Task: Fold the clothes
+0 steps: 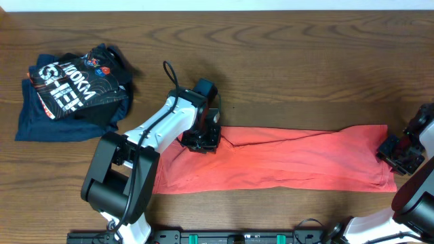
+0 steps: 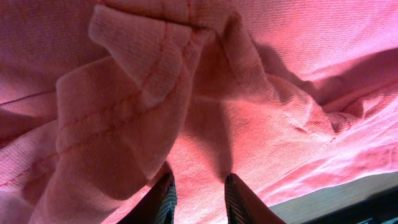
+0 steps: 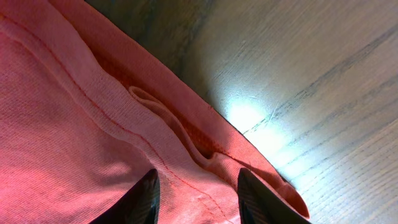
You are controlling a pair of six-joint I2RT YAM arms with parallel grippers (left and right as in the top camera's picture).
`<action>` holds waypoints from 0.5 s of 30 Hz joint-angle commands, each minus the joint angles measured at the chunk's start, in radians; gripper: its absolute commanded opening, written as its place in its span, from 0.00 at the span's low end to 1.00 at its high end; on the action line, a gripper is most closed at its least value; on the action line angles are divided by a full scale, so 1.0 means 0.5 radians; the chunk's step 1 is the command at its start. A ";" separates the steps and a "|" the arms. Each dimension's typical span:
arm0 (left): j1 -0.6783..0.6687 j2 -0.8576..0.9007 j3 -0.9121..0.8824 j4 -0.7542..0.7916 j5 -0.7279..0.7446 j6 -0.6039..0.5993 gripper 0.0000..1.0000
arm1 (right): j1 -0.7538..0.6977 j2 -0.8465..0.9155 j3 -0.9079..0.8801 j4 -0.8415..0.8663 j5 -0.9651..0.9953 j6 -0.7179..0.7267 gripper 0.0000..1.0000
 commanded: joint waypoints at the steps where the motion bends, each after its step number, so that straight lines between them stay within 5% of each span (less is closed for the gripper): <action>1: 0.001 0.031 -0.015 -0.009 -0.018 -0.011 0.29 | -0.009 0.026 -0.009 0.009 -0.011 0.016 0.39; 6: 0.001 0.031 -0.015 -0.012 -0.018 -0.011 0.29 | -0.009 0.027 -0.009 0.009 -0.020 0.016 0.38; 15: 0.001 0.031 -0.015 -0.014 -0.018 -0.011 0.29 | -0.009 0.027 -0.009 0.007 -0.040 0.016 0.12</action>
